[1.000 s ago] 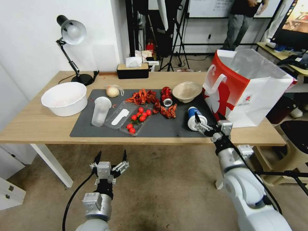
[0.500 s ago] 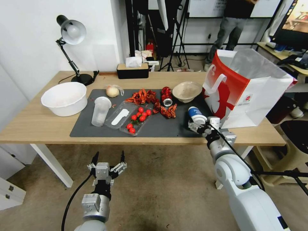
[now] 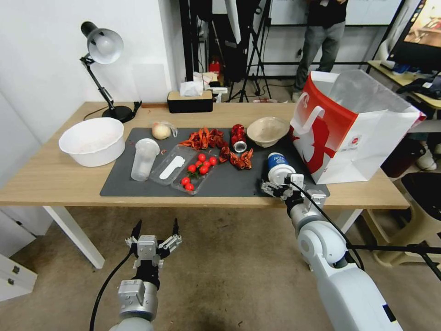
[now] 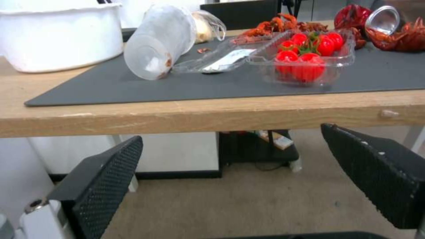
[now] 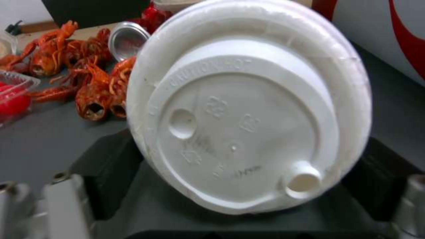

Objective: Pick up the trash from the table and place it into the takeout bag.

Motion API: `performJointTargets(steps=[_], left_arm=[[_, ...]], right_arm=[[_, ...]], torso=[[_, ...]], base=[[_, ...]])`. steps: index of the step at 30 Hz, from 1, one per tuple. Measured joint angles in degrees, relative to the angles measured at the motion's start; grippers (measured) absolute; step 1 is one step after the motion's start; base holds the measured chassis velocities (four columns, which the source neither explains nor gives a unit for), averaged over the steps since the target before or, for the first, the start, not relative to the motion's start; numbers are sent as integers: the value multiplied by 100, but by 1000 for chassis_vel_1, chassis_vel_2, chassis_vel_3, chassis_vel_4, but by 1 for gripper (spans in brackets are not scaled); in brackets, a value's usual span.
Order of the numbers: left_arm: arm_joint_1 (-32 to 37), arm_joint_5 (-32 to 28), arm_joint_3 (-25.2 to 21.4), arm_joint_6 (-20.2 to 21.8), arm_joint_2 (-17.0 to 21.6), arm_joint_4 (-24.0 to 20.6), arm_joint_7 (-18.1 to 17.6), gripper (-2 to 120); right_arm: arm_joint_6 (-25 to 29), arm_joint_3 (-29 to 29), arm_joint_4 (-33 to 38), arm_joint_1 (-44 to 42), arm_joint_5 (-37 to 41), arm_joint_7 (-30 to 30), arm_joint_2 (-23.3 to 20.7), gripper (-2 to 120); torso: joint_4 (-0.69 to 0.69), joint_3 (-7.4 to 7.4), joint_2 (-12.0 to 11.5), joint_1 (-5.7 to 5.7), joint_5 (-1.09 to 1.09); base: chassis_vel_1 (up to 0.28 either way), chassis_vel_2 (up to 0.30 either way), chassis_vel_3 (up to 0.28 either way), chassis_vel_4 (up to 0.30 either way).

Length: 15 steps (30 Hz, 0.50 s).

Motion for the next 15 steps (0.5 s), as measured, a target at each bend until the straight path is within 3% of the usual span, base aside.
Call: performJointTargets(steps=[8, 10, 15], left_arm=[[46, 1, 2, -6, -9, -59, -8, 100], [60, 4, 6, -11, -13, -80, -12, 100], [87, 36, 0, -46, -19, -117, -30, 100]], right_arm=[[312, 95, 136, -104, -174, -120, -33, 68], [645, 191, 417, -180, -405, -326, -123, 62], [725, 353, 1070, -201, -400, -525, -420, 62]], torso=[[0, 0, 0, 0, 1], [0, 0, 0, 0, 1], [-1, -1, 1, -1, -1]], base=[[0, 0, 0, 0], [0, 0, 0, 0], [0, 0, 0, 0]])
